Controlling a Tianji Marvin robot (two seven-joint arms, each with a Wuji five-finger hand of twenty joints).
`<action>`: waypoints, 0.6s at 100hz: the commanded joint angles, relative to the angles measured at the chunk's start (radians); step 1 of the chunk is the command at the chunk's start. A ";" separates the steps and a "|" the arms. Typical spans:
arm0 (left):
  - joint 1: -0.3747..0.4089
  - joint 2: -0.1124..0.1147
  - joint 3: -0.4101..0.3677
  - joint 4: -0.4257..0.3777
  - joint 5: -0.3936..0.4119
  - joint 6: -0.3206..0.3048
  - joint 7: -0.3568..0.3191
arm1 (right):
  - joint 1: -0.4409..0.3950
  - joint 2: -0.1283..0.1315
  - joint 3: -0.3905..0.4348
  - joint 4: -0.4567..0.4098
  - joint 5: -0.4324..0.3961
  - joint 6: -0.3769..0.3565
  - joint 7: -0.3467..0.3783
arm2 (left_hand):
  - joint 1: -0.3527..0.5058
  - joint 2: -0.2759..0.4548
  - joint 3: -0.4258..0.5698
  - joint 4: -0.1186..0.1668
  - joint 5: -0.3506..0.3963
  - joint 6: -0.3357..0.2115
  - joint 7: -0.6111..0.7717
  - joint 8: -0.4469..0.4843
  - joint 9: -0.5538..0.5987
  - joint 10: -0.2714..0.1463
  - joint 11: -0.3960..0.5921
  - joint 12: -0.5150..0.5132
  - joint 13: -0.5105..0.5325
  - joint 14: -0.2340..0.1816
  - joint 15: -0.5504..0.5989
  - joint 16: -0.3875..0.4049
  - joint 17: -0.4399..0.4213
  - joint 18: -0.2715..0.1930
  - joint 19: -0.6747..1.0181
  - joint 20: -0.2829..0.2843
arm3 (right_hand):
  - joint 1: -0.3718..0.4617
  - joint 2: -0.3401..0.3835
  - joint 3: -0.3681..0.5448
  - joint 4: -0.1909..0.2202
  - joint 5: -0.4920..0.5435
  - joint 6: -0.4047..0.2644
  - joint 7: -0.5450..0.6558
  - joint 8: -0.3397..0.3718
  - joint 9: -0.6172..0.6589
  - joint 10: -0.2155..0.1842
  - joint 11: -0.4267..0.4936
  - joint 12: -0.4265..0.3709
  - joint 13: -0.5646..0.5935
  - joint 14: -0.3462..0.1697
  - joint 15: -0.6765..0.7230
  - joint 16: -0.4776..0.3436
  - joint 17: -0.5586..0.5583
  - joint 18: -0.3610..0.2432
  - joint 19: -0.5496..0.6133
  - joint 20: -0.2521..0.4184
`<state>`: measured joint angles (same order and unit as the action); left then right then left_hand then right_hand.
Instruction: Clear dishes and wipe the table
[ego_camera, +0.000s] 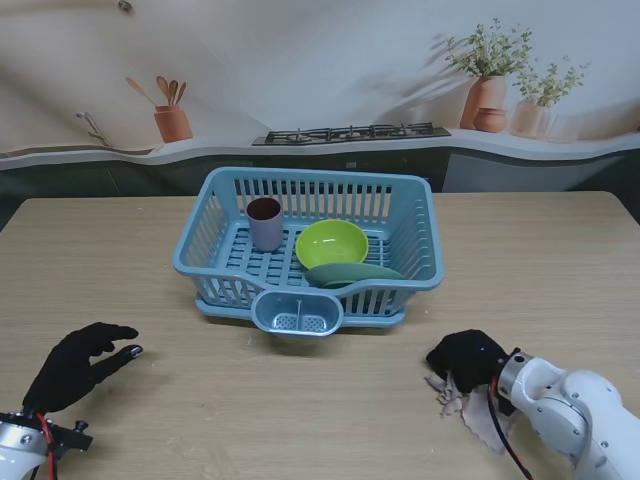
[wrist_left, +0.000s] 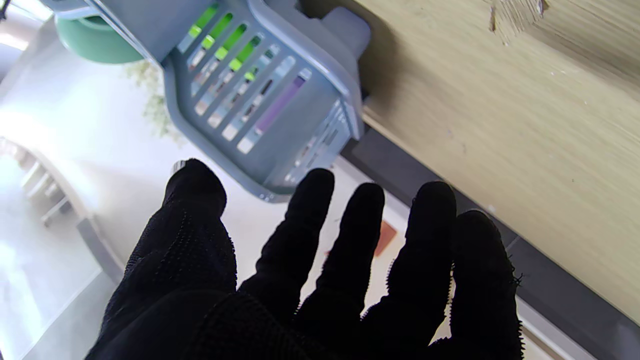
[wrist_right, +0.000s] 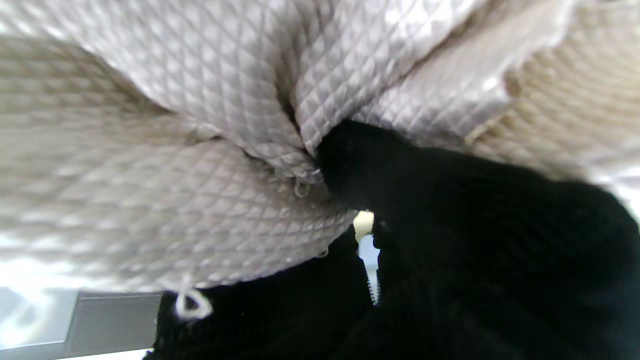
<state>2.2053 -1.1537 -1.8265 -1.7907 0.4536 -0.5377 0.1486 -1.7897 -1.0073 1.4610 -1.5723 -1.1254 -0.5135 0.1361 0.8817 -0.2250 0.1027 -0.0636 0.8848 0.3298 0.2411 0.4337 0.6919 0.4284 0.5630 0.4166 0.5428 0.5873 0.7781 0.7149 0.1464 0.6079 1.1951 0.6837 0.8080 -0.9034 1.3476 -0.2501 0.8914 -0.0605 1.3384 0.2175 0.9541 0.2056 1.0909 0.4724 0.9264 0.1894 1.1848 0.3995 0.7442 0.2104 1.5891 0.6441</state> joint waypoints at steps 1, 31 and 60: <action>0.007 -0.005 -0.002 -0.006 -0.004 -0.006 -0.012 | -0.028 0.017 0.002 0.055 -0.008 0.000 0.029 | 0.036 0.040 -0.025 0.033 0.025 -0.003 -0.010 0.001 -0.016 0.012 -0.007 -0.016 -0.017 0.023 -0.003 -0.001 -0.014 -0.017 -0.026 -0.013 | 0.044 0.027 0.003 -0.016 0.019 0.053 -0.086 -0.044 0.016 -0.031 -0.130 -0.098 0.011 0.021 0.008 -0.001 -0.006 -0.055 0.002 -0.009; 0.008 -0.004 -0.001 -0.008 -0.006 -0.003 -0.020 | 0.021 0.015 -0.088 0.035 0.080 0.013 0.084 | 0.037 0.040 -0.027 0.034 0.025 -0.003 -0.010 0.001 -0.016 0.016 -0.008 -0.016 -0.015 0.023 -0.002 -0.001 -0.014 -0.017 -0.026 -0.013 | 0.044 0.028 0.002 -0.016 0.018 0.054 -0.086 -0.044 0.018 -0.032 -0.130 -0.098 0.011 0.021 0.009 -0.001 -0.004 -0.055 0.002 -0.008; 0.008 -0.003 0.001 -0.011 -0.010 0.003 -0.024 | 0.141 0.016 -0.293 0.044 0.218 0.075 0.151 | 0.037 0.042 -0.029 0.034 0.026 -0.002 -0.010 0.001 -0.016 0.014 -0.008 -0.016 -0.015 0.024 -0.002 -0.001 -0.014 -0.017 -0.026 -0.013 | 0.043 0.031 -0.001 -0.016 0.018 0.054 -0.085 -0.044 0.019 -0.032 -0.132 -0.097 0.013 0.019 0.008 -0.002 -0.002 -0.058 0.003 -0.007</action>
<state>2.2089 -1.1536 -1.8271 -1.7945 0.4434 -0.5375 0.1347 -1.6364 -0.9672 1.2004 -1.5604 -0.8894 -0.4401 0.2549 0.8817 -0.2233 0.1007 -0.0636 0.8848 0.3300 0.2411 0.4337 0.6919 0.4284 0.5630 0.4166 0.5428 0.5873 0.7781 0.7149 0.1464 0.6079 1.1951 0.6837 0.8097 -0.9071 1.3578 -0.2405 0.8931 -0.0384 1.2962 0.2069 0.9593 0.2319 1.1299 0.4888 0.9262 0.1996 1.1975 0.4099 0.7441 0.2236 1.5902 0.6441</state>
